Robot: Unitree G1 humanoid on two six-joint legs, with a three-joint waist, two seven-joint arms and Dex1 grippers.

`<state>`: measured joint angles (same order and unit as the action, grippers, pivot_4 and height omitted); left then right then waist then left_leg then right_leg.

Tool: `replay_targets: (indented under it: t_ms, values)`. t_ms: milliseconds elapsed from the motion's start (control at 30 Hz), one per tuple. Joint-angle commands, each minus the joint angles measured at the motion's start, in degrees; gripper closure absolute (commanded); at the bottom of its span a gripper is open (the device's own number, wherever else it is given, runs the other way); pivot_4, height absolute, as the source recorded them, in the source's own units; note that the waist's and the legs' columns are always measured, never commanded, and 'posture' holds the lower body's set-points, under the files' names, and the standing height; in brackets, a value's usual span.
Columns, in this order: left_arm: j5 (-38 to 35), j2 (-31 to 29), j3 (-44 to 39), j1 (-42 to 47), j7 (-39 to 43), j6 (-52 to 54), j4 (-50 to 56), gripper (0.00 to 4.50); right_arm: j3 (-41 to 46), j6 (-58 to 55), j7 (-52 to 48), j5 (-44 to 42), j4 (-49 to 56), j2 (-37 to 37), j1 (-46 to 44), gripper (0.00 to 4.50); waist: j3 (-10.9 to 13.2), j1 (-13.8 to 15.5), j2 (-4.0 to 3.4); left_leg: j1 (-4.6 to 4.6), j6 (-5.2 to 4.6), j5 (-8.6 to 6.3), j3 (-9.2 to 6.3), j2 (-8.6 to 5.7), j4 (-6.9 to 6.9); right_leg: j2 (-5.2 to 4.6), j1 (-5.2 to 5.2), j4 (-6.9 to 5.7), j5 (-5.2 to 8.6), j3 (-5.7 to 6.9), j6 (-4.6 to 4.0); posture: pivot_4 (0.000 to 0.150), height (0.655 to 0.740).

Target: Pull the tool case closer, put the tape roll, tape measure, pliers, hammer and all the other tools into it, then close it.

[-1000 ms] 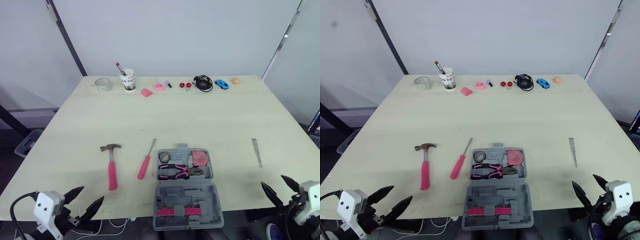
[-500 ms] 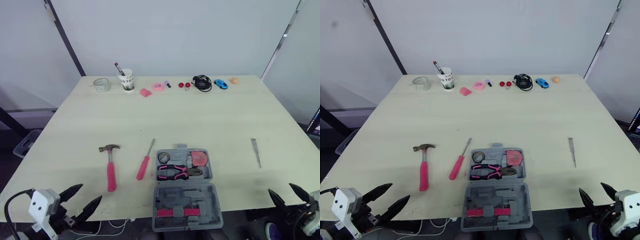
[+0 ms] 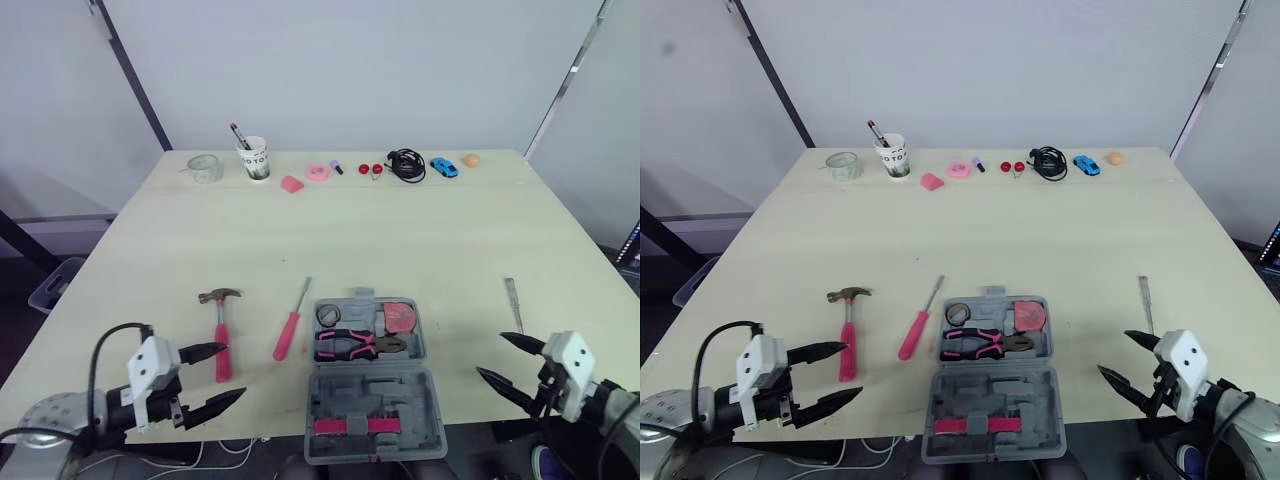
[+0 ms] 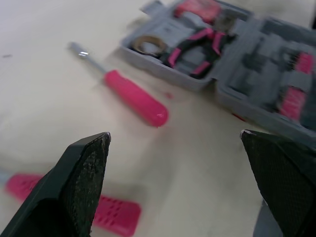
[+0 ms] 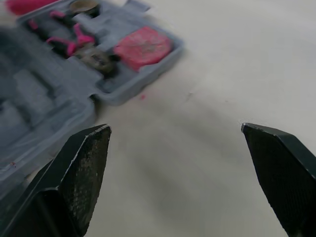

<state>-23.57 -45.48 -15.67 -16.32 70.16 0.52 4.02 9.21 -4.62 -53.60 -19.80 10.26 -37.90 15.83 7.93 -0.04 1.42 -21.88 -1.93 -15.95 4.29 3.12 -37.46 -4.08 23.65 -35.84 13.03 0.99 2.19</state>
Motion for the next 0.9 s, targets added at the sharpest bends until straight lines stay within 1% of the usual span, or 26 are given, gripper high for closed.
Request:
replay_targets:
  t_ms: [33, 67, 100, 133, 167, 200, 233, 267, 300, 333, 367, 400, 433, 467, 500, 633, 900]
  values:
    - [1.3, -1.3, 3.0, 3.4, 2.7, -1.2, -1.4, 0.00, -2.2, 0.4, -1.8, 1.3, -1.0, -1.0, -3.0, 0.44, 0.0, 0.1, 0.00, -0.01, 0.00, 0.00, 0.00, 0.02, -0.01, 0.00, 0.00, 0.00, 0.00, 0.00, 0.01, 0.150, 0.7400]
    - [1.9, -1.6, 5.2, 5.5, 3.9, -0.5, -2.4, 0.00, -4.1, -0.1, -2.2, 2.2, -2.2, -0.8, -5.2, 0.56, 0.0, 0.2, -0.01, 0.01, 0.00, 0.00, 0.01, 0.02, -0.02, 0.00, -0.01, 0.00, 0.00, -0.01, 0.01, 0.150, 0.7400]
    - [2.5, -1.7, 6.8, 7.2, 4.7, -0.2, -3.3, 0.40, -5.7, -0.3, -2.8, 3.0, -3.2, -0.9, -6.8, 1.02, 0.0, 0.2, -0.02, 0.03, -0.01, 0.01, 0.02, 0.00, -0.05, 0.03, 0.00, -0.01, -0.01, -0.01, 0.02, 0.150, 0.7400]
    - [3.0, -1.8, 7.9, 8.4, 5.5, -0.7, -4.6, 0.54, -7.0, -0.4, -3.4, 3.8, -4.2, -0.9, -8.1, 1.37, 0.0, 0.2, -0.02, 0.02, 0.00, 0.02, 0.02, 0.00, -0.10, 0.05, 0.00, -0.03, -0.01, -0.01, 0.03, 0.150, 0.7400]
    - [3.3, -1.9, 8.7, 9.5, 6.2, -1.0, -5.8, 0.82, -8.1, -0.4, -3.6, 4.5, -5.3, -0.9, -9.2, 1.73, 0.0, 0.1, -0.02, 0.02, 0.00, 0.02, 0.02, 0.00, -0.12, 0.07, -0.02, -0.06, -0.02, -0.02, 0.03, 0.150, 0.7400]
    - [3.7, -1.9, 9.7, 10.7, 6.7, -0.7, -6.9, 1.38, -9.3, 0.2, -4.0, 5.5, -6.8, -0.9, -10.5, 2.32, 0.0, 0.1, -0.02, 0.06, 0.00, 0.02, 0.02, 0.00, -0.12, 0.09, -0.05, -0.08, -0.02, -0.01, 0.03, 0.150, 0.7400]
    - [4.2, -2.0, 10.9, 11.8, 7.4, -0.4, -7.8, 1.76, -10.5, 1.0, -4.2, 6.7, -8.2, -1.0, -11.6, 2.69, 0.0, 0.1, -0.01, 0.03, -0.01, 0.02, 0.01, 0.01, -0.12, 0.11, -0.03, -0.09, -0.03, -0.01, 0.00, 0.150, 0.7400]
    - [4.9, -2.0, 12.1, 12.8, 7.7, -0.1, -8.6, 1.83, -11.5, 1.5, -4.5, 7.6, -9.5, -0.9, -12.6, 2.79, 0.0, 0.2, -0.01, 0.03, -0.01, 0.02, 0.01, 0.00, -0.11, 0.12, -0.05, -0.09, -0.03, -0.01, -0.01, 0.150, 0.7400]
    - [5.7, -1.8, 13.1, 13.7, 7.7, -0.2, -9.2, 2.27, -12.3, 1.5, -4.6, 8.1, -10.4, -0.6, -13.5, 3.26, 0.0, 0.2, -0.01, -0.01, -0.01, 0.02, 0.04, 0.00, -0.11, 0.14, -0.05, -0.08, -0.02, 0.00, -0.01, 0.150, 0.7400]
    - [6.3, -1.6, 14.2, 14.6, 7.8, -0.2, -9.9, 2.81, -13.1, 1.4, -5.0, 8.4, -11.3, -0.4, -14.3, 3.85, 0.0, 0.2, -0.02, -0.04, -0.01, 0.02, 0.09, -0.01, -0.11, 0.14, -0.04, -0.07, -0.02, 0.00, -0.01, 0.150, 0.7400]
    - [6.8, -1.3, 15.1, 15.4, 7.8, 0.1, -10.4, 2.99, -13.9, 1.7, -5.2, 9.1, -12.3, -0.3, -15.1, 4.02, 0.0, 0.2, -0.02, -0.05, -0.01, 0.02, 0.15, -0.03, -0.11, 0.14, -0.04, -0.07, -0.02, -0.01, -0.01, 0.150, 0.7400]
    - [7.6, -0.8, 16.4, 16.6, 7.7, -0.2, -11.2, 3.62, -15.0, 2.1, -5.5, 10.0, -13.4, -0.1, -16.2, 4.50, 0.0, 0.2, -0.01, -0.04, -0.01, 0.02, 0.20, -0.03, -0.11, 0.14, -0.05, -0.06, -0.02, -0.01, -0.01, 0.150, 0.7400]
    - [7.9, -0.1, 17.6, 17.9, 7.5, 0.5, -11.5, 3.78, -16.0, 2.4, -5.8, 10.9, -14.5, 0.1, -17.3, 4.50, 0.0, 0.3, -0.01, -0.04, -0.01, 0.02, 0.24, -0.03, -0.11, 0.14, -0.05, -0.06, -0.02, -0.01, -0.01, 0.150, 0.7400]
    - [8.3, 0.5, 18.6, 19.0, 7.1, 1.1, -11.9, 4.38, -16.9, 2.8, -5.8, 11.6, -15.5, 0.4, -18.4, 4.50, 0.0, 0.4, -0.01, -0.02, -0.01, 0.02, 0.29, -0.03, -0.12, 0.14, -0.06, -0.07, -0.03, -0.01, 0.00, 0.150, 0.7400]
    - [8.6, 0.9, 19.2, 19.7, 7.0, 1.4, -12.3, 4.48, -17.4, 3.0, -5.7, 12.1, -16.2, 0.6, -19.1, 4.50, 0.0, 0.4, -0.01, -0.02, -0.01, 0.02, 0.31, -0.03, -0.12, 0.14, -0.07, -0.07, -0.03, -0.01, 0.00, 0.150, 0.7400]
    - [10.7, 2.4, 21.8, 22.1, 6.1, 1.7, -14.5, 4.48, -20.2, 3.2, -6.6, 13.9, -18.7, 1.4, -22.1, 4.50, 0.0, 0.4, 0.00, -0.01, -0.01, 0.02, 0.31, -0.03, -0.19, 0.16, -0.10, -0.12, -0.04, -0.01, 0.01, 0.150, 0.7400]
    - [12.9, 4.0, 24.1, 24.3, 5.2, 2.2, -17.8, 4.48, -23.1, 4.2, -8.2, 15.8, -19.6, 2.2, -24.1, 4.50, 0.0, 0.1, 0.06, 0.02, -0.01, 0.02, 0.30, 0.05, -0.32, 0.24, -0.14, -0.20, -0.04, -0.02, 0.01, 0.150, 0.7400]
